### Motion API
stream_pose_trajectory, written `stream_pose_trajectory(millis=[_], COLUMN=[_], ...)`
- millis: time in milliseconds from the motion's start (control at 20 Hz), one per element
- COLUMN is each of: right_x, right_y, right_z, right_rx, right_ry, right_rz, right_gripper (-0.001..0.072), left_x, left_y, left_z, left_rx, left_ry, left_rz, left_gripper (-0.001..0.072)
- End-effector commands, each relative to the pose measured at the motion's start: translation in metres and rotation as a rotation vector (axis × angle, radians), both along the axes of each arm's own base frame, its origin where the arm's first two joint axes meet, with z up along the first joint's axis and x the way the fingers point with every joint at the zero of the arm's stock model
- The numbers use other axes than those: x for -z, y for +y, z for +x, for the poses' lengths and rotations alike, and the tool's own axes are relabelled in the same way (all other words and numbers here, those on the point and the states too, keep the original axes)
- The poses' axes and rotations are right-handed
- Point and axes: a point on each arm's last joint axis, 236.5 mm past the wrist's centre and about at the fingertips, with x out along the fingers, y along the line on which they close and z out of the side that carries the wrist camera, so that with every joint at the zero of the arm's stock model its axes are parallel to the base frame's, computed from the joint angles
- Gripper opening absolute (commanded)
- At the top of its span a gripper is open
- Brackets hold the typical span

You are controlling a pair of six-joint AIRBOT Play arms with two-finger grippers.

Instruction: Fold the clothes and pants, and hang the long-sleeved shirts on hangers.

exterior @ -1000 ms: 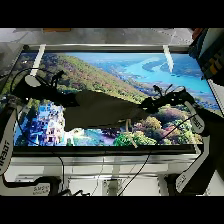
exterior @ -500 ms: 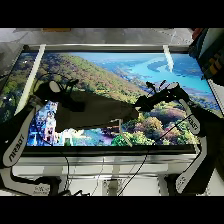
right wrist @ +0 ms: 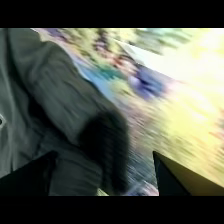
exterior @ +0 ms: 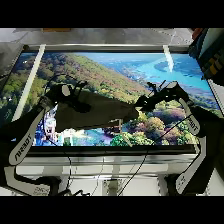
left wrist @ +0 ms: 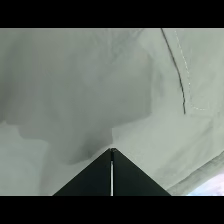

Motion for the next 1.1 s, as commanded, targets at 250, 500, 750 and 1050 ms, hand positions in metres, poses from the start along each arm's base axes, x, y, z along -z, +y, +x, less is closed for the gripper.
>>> stream_pose_trajectory(millis=[250,500,750,1050], right_x=[-0.015,-0.018,-0.049,-0.109], right_y=[0.110,0.141,0.130,0.039], right_z=[-0.023,-0.036,-0.016,0.021], right_rx=[-0.115,-0.164,-0.182,-0.073], right_ry=[-0.028,-0.040,-0.124,-0.233], right_rz=[0.091,0.103,0.128,0.094], right_gripper=[0.0658,0.0026,0.0025,0.0026], left_x=[0.003,0.010,-0.021,-0.134], left_y=[-0.001,0.000,-0.001,0.013], left_z=[0.001,-0.001,0.010,0.021], left_rx=[0.004,0.004,0.004,0.015], left_ry=[-0.001,0.014,-0.061,-0.334], left_rz=[0.005,0.009,-0.003,0.012], left_gripper=[0.0003,0.0003,0.0002,0.0003])
